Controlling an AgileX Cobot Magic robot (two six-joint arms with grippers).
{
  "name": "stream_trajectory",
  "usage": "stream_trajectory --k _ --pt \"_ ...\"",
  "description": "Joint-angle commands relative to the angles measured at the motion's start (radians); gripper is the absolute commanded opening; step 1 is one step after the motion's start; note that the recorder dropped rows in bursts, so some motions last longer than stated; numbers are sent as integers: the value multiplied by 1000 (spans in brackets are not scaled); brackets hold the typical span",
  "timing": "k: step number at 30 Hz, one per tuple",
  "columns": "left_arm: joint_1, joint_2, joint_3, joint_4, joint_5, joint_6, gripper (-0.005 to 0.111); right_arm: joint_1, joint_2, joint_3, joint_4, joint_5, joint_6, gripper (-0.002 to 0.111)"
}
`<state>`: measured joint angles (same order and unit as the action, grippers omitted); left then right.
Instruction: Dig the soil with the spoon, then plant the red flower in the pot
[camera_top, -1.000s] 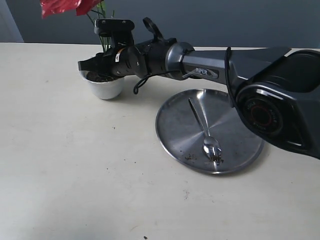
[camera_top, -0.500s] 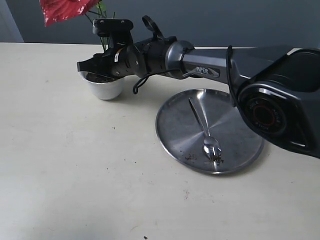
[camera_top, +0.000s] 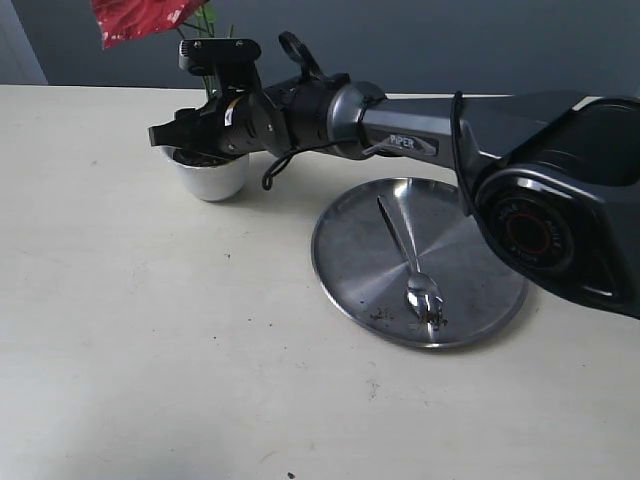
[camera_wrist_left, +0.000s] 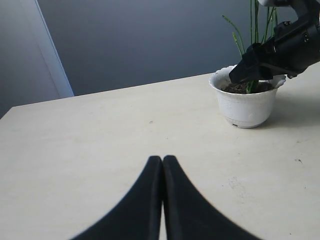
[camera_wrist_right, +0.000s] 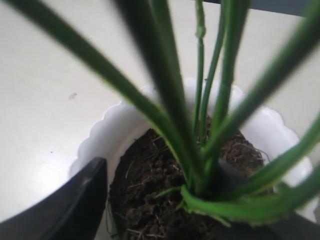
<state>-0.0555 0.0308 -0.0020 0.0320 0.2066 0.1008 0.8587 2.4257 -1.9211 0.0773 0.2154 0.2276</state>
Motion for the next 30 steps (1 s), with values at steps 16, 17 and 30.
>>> stream_trajectory --k 16,17,30 --pt "3 -7 2 -1 -5 -2 0 1 -36 20 -77 64 5 58" --pt "3 -7 2 -1 -5 -2 0 1 -36 20 -77 55 5 58" --pt "3 -7 2 -1 -5 -2 0 1 -36 -40 -131 104 5 58"
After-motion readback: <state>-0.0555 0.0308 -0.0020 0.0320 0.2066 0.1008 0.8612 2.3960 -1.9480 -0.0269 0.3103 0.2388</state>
